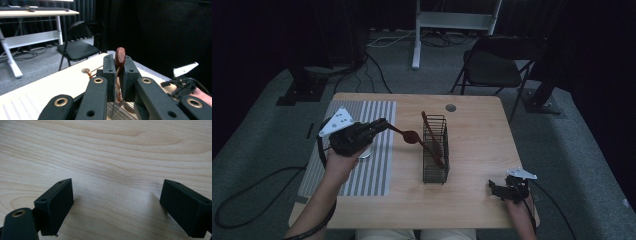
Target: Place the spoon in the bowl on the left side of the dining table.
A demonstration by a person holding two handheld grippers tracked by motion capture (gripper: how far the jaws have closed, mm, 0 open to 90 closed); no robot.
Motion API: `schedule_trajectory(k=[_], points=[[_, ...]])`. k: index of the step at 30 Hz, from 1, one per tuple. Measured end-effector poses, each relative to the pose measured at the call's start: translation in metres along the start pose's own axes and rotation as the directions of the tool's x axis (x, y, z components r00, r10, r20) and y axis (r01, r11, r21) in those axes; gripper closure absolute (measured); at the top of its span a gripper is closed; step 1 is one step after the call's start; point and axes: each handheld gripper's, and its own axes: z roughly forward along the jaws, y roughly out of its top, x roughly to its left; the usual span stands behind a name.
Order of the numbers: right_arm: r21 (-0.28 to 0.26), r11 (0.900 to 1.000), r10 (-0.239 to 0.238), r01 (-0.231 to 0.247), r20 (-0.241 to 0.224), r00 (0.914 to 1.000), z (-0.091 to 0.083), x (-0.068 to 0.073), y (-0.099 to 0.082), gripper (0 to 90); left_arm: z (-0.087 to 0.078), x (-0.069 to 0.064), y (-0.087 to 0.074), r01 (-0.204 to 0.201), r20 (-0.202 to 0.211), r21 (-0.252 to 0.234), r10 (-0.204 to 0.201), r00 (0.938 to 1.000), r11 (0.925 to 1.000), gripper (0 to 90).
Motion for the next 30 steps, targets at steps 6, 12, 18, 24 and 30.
schedule_trajectory(k=[6,12,18,24,30], points=[[0.0,1.0,0.002,-0.002,0.002,1.0,0.0,0.0,0.0,11.0,-0.011,0.009,-0.003,0.019,-0.028,-0.016,-0.019,0.9994,0.9997,84.1],[0.0,1.0,0.002,-0.002,0.002,1.0,0.0,0.0,0.0,11.0,-0.023,0.026,-0.011,0.044,-0.085,-0.019,-0.046,0.9953,0.9988,84.1],[0.0,1.0,0.003,-0.003,0.002,1.0,0.0,0.0,0.0,11.0,-0.033,0.045,-0.021,0.075,-0.165,-0.025,-0.078,0.9833,0.9968,84.1],[0.0,1.0,0.004,-0.004,0.003,1.0,0.0,0.0,0.0,11.1,-0.045,0.063,-0.032,0.092,-0.247,-0.025,-0.095,0.9643,0.9954,84.1],[0.0,1.0,0.005,-0.005,0.004,1.0,0.0,0.001,0.0,11.0,-0.053,0.076,-0.043,0.117,-0.304,-0.031,-0.121,0.9448,0.9926,84.1]])
